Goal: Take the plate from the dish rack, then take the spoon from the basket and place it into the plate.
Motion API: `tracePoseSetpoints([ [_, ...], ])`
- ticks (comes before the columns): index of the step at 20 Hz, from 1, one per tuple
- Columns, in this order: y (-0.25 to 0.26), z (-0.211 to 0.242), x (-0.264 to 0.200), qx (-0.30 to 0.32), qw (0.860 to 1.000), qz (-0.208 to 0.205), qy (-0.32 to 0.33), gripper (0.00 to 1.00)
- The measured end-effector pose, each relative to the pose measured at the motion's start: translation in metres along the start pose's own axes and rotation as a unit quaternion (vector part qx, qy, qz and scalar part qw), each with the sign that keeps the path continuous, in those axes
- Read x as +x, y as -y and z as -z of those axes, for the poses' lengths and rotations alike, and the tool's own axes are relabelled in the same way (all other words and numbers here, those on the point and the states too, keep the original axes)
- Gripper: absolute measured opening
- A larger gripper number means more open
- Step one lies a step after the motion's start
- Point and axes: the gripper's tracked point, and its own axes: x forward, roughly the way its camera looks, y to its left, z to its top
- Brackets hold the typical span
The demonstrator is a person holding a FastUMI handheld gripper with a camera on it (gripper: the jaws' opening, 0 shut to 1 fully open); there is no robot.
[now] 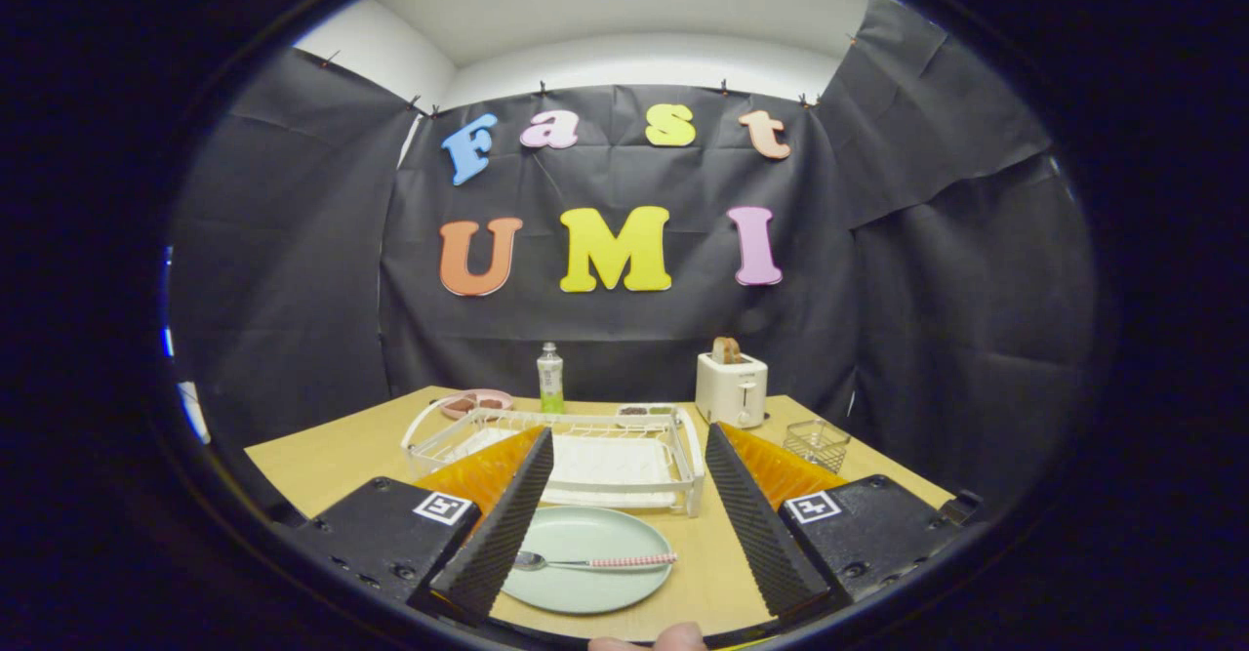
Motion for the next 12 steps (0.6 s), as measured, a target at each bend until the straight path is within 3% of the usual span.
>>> tracePoseSetpoints([
  [12, -0.001, 0.020, -0.065, 0.008, 1.000, 0.001, 0.006, 1.00],
])
